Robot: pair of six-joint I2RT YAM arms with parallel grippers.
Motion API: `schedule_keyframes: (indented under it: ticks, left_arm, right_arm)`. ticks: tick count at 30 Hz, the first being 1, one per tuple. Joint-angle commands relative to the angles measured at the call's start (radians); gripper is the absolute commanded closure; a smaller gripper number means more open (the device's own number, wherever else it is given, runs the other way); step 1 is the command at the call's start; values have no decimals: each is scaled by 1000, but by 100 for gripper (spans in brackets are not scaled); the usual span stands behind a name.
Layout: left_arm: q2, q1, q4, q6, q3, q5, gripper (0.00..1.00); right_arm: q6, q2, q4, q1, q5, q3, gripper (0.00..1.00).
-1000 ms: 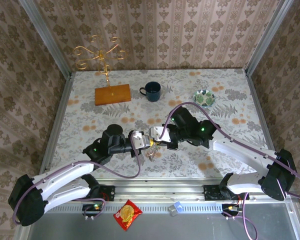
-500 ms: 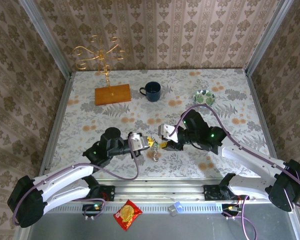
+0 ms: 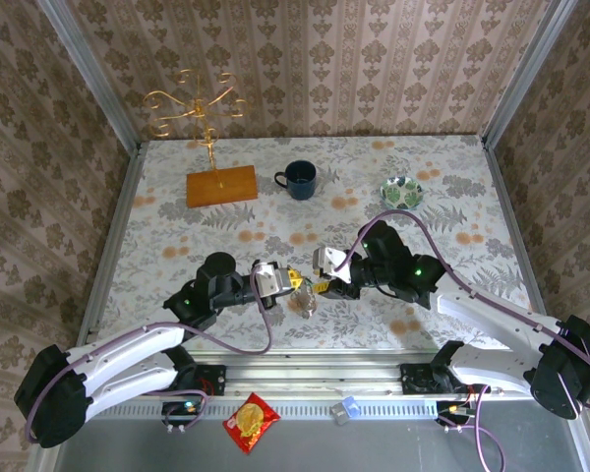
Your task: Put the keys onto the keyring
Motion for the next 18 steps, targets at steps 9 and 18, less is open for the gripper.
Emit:
schedule_keyframes:
  ticks: [9,18]
  left_arm:
    - [-15,-1,50,-17,7,41,100]
    - [-9,0,47,-9,15,49,100]
  right_arm:
    - [-4,42,38,0,-38,48,71]
    - [-8,49,39,0,-52,61,76]
